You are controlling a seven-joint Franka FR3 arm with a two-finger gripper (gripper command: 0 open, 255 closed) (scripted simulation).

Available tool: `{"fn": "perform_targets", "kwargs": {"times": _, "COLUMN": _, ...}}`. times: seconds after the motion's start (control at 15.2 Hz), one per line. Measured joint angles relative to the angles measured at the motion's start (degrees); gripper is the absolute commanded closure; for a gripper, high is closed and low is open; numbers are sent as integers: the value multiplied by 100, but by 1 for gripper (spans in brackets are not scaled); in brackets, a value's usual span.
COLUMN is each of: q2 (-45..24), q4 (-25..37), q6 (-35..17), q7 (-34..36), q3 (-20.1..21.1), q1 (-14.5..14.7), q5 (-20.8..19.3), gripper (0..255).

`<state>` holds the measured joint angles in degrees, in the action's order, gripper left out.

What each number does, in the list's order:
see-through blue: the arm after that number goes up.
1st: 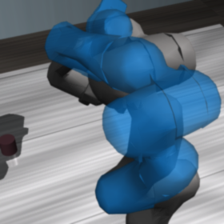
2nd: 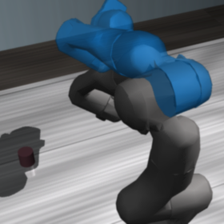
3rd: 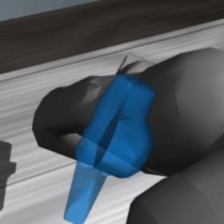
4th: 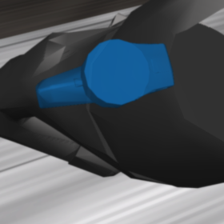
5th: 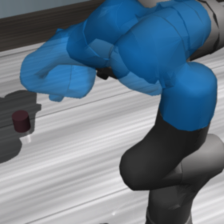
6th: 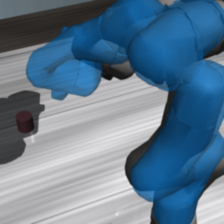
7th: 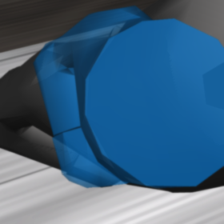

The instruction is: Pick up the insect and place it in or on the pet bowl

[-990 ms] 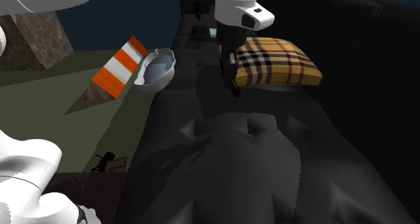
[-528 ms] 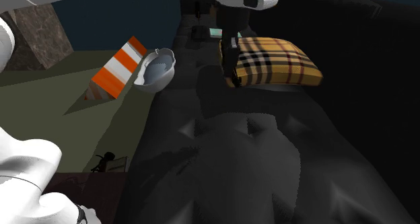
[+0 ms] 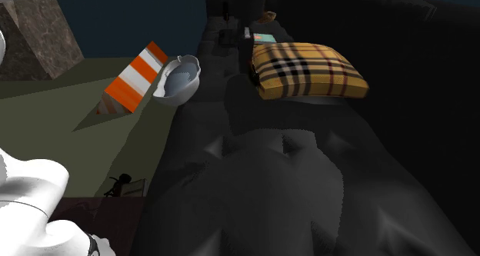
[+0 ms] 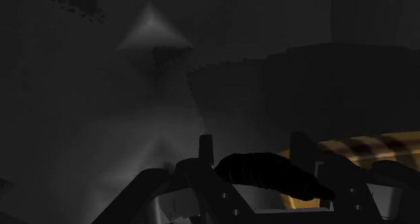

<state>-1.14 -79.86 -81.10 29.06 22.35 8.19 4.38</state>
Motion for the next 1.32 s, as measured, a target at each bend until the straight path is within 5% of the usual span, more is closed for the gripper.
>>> {"fn": "perform_targets", "kwargs": {"times": 0.86, "q2": 581, "q4": -640, "q6": -262, "q7": 1627, "q3": 849, "q1": 766, "q5": 256, "gripper": 255}}
{"fn": "perform_targets", "kwargs": {"times": 1.32, "q2": 276, "q4": -299, "q6": -277, "q7": 2723, "q3": 1466, "q1": 1262, "q5": 77, "gripper": 255}}
